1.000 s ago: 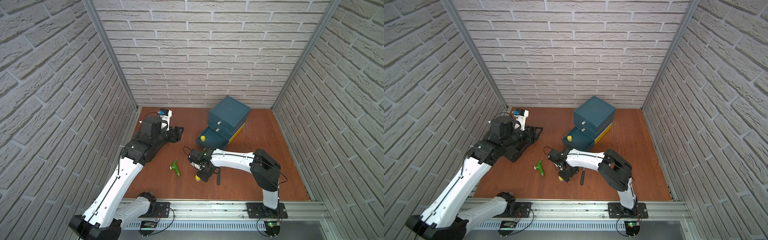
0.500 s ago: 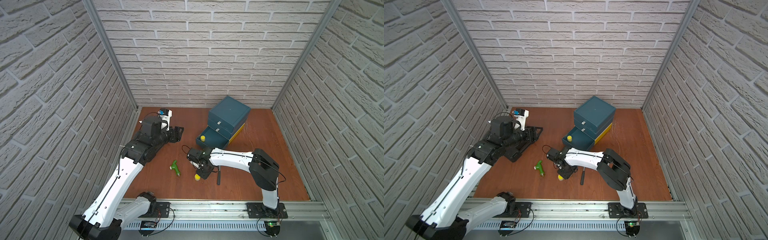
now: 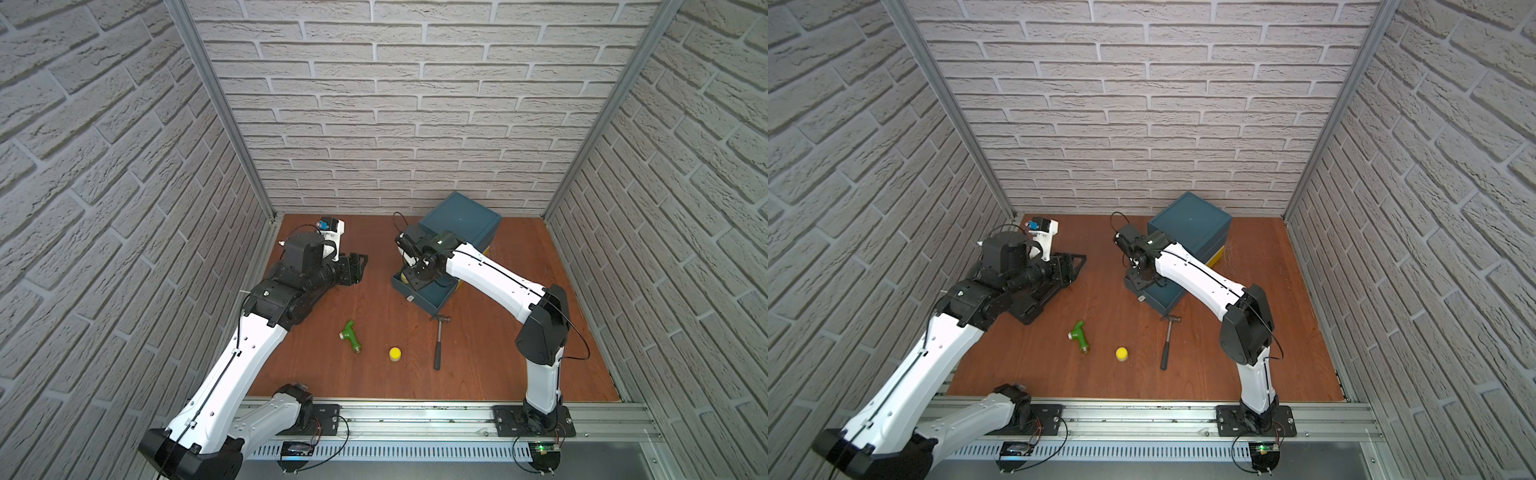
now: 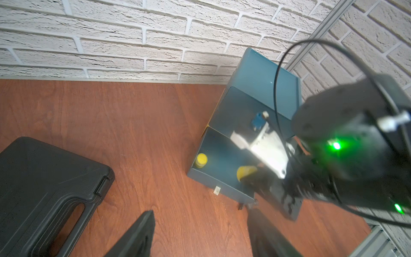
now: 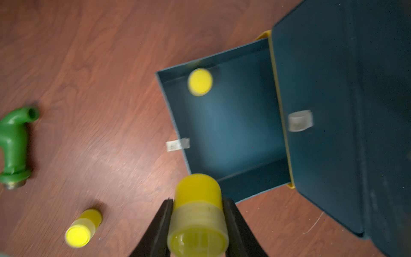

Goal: Put the paint cans in the drawer according to color
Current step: Pick up the paint can at the center of the board, then place the paint can in the drawer.

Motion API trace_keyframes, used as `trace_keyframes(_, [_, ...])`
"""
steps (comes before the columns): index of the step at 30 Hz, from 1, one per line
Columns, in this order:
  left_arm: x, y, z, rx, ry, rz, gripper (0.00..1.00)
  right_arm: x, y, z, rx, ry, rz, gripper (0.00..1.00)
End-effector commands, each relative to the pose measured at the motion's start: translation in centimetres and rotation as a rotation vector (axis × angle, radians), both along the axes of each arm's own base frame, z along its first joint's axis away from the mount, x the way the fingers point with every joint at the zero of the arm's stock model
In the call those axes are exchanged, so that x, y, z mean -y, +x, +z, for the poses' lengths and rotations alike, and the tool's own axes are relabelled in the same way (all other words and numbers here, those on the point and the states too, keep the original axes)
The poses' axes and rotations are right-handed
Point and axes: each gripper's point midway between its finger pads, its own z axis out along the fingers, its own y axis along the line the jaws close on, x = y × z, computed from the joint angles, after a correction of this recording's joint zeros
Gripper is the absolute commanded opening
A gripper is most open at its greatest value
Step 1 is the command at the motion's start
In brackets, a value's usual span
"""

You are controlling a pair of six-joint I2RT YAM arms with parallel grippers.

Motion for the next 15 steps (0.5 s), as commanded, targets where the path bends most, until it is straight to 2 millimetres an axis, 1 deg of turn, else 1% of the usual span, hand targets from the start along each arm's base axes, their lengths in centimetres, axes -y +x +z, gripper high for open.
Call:
trace_keyframes(1, [0.4,0.2,1.7,0.046,-0.032,-0.008,0.71,1.6,0.6,-3.3,-0.069,-0.102,-0.02,0.16])
trace_keyframes(4, [0.4,0.1,1.8,0.045,-0.034,-0.009,0.71,1.5,1.9,-4.6,-0.078,-0.091,-0.027,0.16])
trace_keyframes(11, [0.5,0.0,1.9,0.038,-0.036,-0.011,0.71,0.1,4.1,-7.5,-0.109,-0.051,-0.012,0.16])
trace_keyframes(15, [0.5,0.0,1.9,0.033,-0.035,-0.014,0.71,-0.5,5.1,-8.7,-0.131,-0.011,-0.015,0.18])
